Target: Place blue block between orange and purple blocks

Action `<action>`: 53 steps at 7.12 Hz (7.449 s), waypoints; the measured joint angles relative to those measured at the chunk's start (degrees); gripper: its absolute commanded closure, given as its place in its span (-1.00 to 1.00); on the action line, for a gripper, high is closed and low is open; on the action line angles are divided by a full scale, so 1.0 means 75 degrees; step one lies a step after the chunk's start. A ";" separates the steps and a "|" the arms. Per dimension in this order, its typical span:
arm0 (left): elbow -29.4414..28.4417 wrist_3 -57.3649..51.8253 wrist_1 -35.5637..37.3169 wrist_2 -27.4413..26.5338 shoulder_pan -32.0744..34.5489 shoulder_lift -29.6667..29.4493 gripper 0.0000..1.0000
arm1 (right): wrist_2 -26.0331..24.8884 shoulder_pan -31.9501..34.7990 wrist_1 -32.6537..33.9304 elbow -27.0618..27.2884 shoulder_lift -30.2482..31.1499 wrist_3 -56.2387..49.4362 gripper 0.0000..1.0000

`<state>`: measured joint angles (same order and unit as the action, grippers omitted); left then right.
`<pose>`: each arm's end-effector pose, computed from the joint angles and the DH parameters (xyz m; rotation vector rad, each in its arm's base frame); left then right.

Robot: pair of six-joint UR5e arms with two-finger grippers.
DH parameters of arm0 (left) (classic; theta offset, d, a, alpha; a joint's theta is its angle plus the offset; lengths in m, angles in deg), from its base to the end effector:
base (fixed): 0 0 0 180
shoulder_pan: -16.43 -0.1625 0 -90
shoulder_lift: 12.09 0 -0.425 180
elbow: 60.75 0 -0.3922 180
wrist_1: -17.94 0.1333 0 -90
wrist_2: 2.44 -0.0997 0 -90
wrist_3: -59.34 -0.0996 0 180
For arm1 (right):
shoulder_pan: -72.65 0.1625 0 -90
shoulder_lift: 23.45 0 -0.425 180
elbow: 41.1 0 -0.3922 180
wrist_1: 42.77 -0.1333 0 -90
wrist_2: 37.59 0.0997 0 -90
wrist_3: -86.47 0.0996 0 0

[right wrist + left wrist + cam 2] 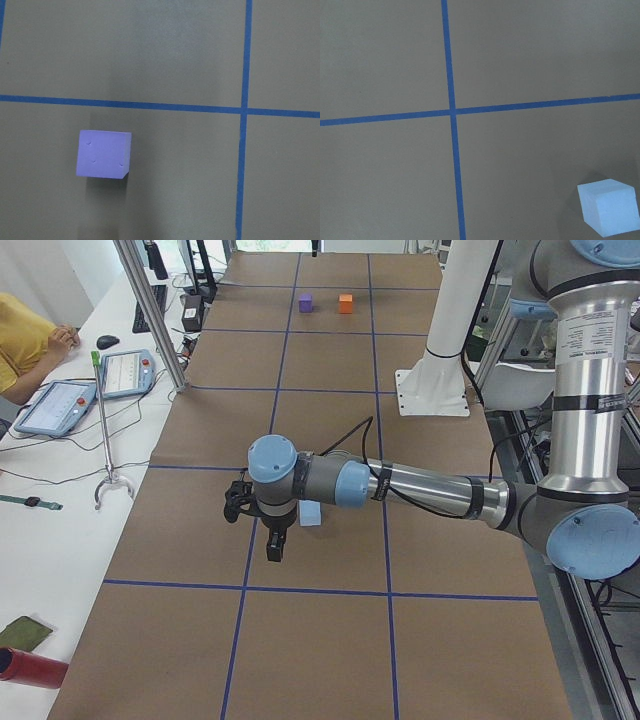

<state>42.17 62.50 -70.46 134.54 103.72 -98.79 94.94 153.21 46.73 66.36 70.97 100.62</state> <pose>-0.0382 -0.4728 0.5746 0.0899 0.8242 0.0500 -0.0109 -0.4680 0.5458 0.0696 -0.7690 -0.0096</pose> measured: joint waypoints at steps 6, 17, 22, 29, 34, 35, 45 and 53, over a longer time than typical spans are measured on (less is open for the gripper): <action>0.0242 0.0101 -0.0021 0.0455 -0.0195 0.0076 -1.00 | 0.0033 -0.0047 -0.0561 -0.0144 0.0438 0.0038 -1.00; -0.0553 0.5116 -0.1172 0.0085 -0.3789 -0.0966 -1.00 | 0.0296 -0.0323 -0.0930 -0.0329 0.0313 0.0042 -1.00; -0.0764 0.5153 -0.1190 -0.0579 -0.4211 -0.0910 -0.99 | 0.0334 -0.0324 -0.0929 -0.0453 0.0199 0.0039 -1.00; -0.1212 0.5180 -0.1220 -0.0826 -0.4424 -0.1073 -0.98 | 0.0352 -0.0324 -0.0931 -0.0554 0.0208 0.0035 -1.00; -0.1283 0.5202 -0.1544 -0.0833 -0.4638 -0.1118 1.00 | 0.0360 -0.0324 -0.0930 -0.0522 0.0208 0.0038 -1.00; -0.1091 0.5246 -0.1577 -0.0819 -0.4641 -0.1220 1.00 | 0.0363 -0.0324 -0.0930 -0.0513 0.0208 0.0040 -1.00; -0.4413 0.8201 -0.0628 -0.3105 -0.7948 -0.8700 1.00 | 0.0433 -0.0388 -0.0942 -0.0413 0.0115 0.0047 -1.00; -0.5209 0.8434 -0.1040 -0.3591 -0.8284 -0.9161 -0.99 | 0.0553 -0.0602 -0.0942 -0.0332 -0.0003 0.0169 -1.00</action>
<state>3.10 125.76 -78.26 107.60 41.59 -167.50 99.09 148.70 39.67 63.87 70.95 101.89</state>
